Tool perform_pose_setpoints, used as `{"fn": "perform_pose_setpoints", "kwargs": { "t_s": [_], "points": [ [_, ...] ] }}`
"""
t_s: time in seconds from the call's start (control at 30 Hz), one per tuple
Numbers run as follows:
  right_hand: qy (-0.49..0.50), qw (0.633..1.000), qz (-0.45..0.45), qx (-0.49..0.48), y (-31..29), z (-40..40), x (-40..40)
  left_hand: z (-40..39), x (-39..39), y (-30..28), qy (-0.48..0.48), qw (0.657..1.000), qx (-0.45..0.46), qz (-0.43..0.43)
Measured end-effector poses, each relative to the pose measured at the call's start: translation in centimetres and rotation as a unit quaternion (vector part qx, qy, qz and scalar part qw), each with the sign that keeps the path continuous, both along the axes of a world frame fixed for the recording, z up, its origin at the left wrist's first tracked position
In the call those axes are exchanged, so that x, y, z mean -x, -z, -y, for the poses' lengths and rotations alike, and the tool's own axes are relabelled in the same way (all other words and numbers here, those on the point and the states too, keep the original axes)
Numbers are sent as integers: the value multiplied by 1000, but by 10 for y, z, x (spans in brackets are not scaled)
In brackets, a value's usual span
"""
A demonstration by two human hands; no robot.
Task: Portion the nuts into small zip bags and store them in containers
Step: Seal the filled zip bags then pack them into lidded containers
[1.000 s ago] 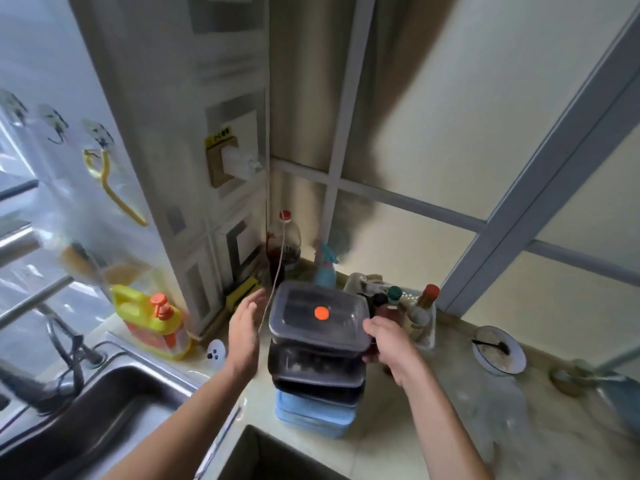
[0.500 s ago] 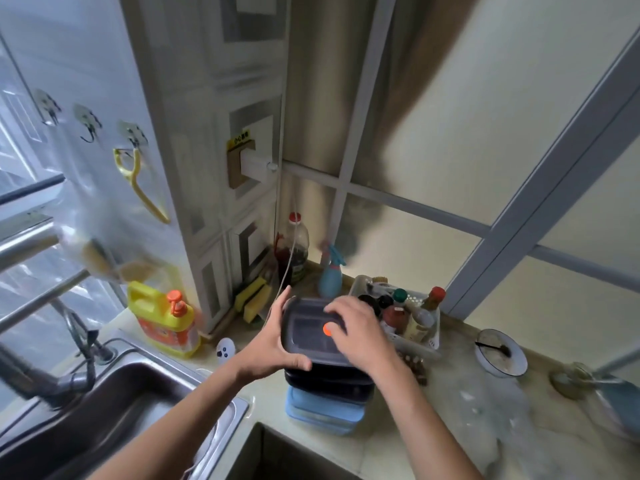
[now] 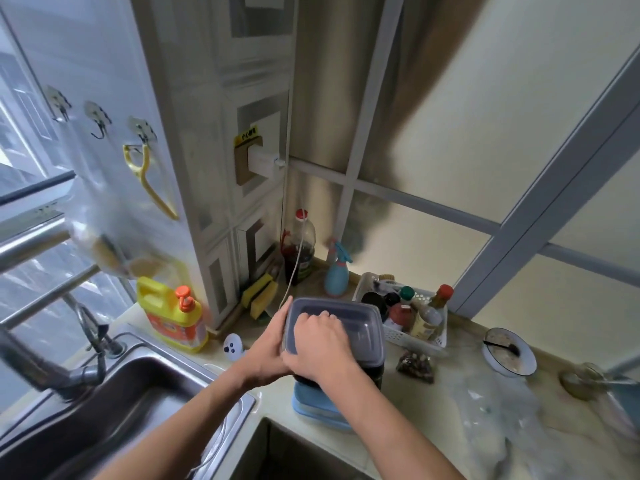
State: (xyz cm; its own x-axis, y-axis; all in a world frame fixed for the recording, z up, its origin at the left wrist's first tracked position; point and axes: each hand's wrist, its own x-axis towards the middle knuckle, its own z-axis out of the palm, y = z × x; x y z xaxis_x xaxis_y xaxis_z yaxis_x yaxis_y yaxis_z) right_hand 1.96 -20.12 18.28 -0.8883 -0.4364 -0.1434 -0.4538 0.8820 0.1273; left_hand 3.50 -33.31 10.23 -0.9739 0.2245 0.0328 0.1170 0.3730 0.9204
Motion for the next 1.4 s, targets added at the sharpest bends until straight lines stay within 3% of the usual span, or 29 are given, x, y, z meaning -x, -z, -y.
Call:
{"fn": "perform_pose_setpoints", "kwargs": {
  "t_s": [0.23,0.37,0.5,0.67,0.73,0.8,0.93,1.07,1.2,1.4],
  "points": [
    [-21,999,-23,32,4,-3,-3,-1,3,1,11,998,38,-58],
    [6,997,-7,80,-3,-12,-1,2,3,4,7,999,20,-43],
    [81,972,-17,221,5,-39,24,0,5,3,29,999,-19,-22],
    [249,945,-87,191,32,-80,48,3,10,-4,54,998,-22,32],
    [264,937,-126,191,36,-84,47,6,16,-12,49,998,16,44],
    [279,928,-163,187,37,-82,45,4,23,-22,47,993,105,-30],
    [313,920,-154,179,35,-79,44,-20,35,-42,80,941,294,-148],
    [348,911,-123,186,33,-83,45,-48,54,-48,107,893,414,-139],
    [376,898,-106,202,32,-84,46,-65,60,-46,117,880,451,-90],
    [377,895,-132,198,34,-79,46,-72,64,-46,86,866,479,-119]
  ]
}}
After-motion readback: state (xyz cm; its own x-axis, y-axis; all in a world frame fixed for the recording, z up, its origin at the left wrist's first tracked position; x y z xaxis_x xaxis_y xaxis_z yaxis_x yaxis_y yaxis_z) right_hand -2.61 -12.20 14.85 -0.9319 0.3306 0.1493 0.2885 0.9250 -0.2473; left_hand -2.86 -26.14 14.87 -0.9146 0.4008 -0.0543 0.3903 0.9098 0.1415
